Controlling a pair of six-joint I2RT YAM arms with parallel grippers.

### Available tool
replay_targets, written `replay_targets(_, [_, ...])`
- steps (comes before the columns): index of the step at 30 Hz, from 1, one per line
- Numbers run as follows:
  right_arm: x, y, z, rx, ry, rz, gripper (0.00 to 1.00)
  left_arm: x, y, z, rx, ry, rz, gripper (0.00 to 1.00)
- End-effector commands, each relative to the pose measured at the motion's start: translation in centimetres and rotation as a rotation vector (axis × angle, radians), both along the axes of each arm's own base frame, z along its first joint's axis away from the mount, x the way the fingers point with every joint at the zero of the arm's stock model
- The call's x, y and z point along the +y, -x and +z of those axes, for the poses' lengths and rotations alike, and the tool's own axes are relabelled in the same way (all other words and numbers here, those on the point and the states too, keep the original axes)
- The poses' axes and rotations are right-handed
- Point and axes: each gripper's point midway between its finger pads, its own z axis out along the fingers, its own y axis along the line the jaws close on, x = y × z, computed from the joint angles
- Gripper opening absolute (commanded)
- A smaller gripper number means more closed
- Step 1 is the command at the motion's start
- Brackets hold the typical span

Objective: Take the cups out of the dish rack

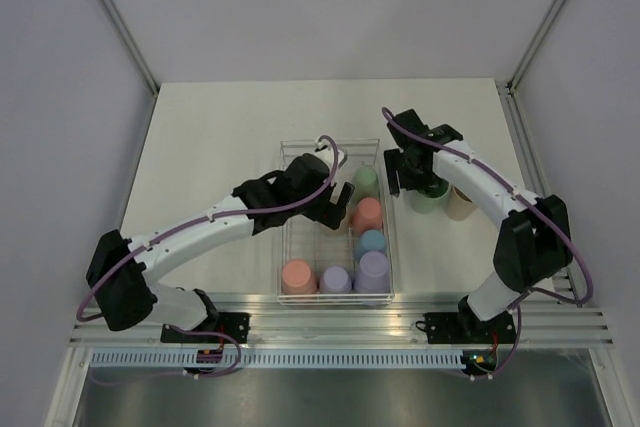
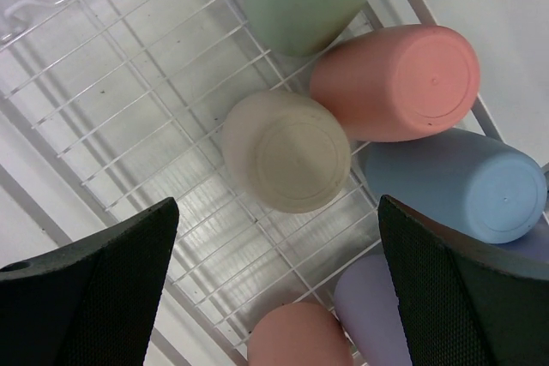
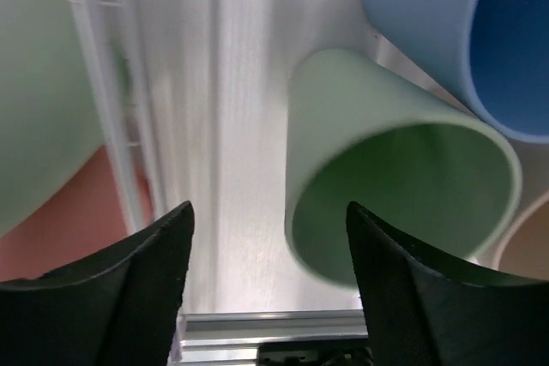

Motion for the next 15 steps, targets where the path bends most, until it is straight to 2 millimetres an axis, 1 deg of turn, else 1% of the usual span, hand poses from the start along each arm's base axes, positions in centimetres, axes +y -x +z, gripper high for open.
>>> replay_targets(1, [2.4, -1.3, 7.3, -0.184, -0.183, 0.036, 0.78, -1.7, -0.2, 1.6, -0.055, 0.005, -0.072, 1.00])
replay_targets(2, [2.7, -1.2, 8.3, -0.206, -0.213, 0.044, 0.80, -1.8, -0.2, 1.3, -0.057, -0.007, -0.072, 1.00])
replay_targets(3, [2.9, -1.3, 9.4, -0.233, -0.231, 0.048, 0.84, -2.0, -0.1, 1.2, -0.061, -0.014, -0.076, 1.00])
replay_targets(5, [3.5, -1.0, 12.1, -0.292, -0.296, 0.066, 0.89, -2.2, -0.2, 0.7, -0.060, -0.034, -0.076, 1.00])
replay_targets(6, [3.5, -0.7, 13.4, -0.324, -0.319, 0.068, 0.91, -2.3, -0.4, 0.6, -0.066, -0.044, -0.070, 1.00])
replay_targets(9, [4.3, -0.1, 16.0, -0.375, -0.395, 0.100, 0.96, -2.4, -1.1, -0.1, -0.073, -0.080, -0.056, 1.00])
replay_targets(10, [4.5, 0.0, 16.5, -0.384, -0.412, 0.109, 0.97, -2.4, -1.3, -0.8, -0.069, -0.103, -0.055, 1.00])
replay_targets(13, [5.0, 0.7, 17.6, -0.403, -0.461, 0.135, 0.98, -2.3, -2.0, -1.3, -0.083, -0.133, -0.039, 1.00])
replay_targets(14, [5.2, 0.8, 17.9, -0.413, -0.475, 0.143, 0.98, -2.3, -2.3, -1.9, -0.083, -0.156, -0.032, 1.00])
replay_targets(15, [5.2, 1.1, 18.3, -0.421, -0.486, 0.148, 0.98, -2.4, -2.5, -2.0, -0.087, -0.162, -0.030, 1.00])
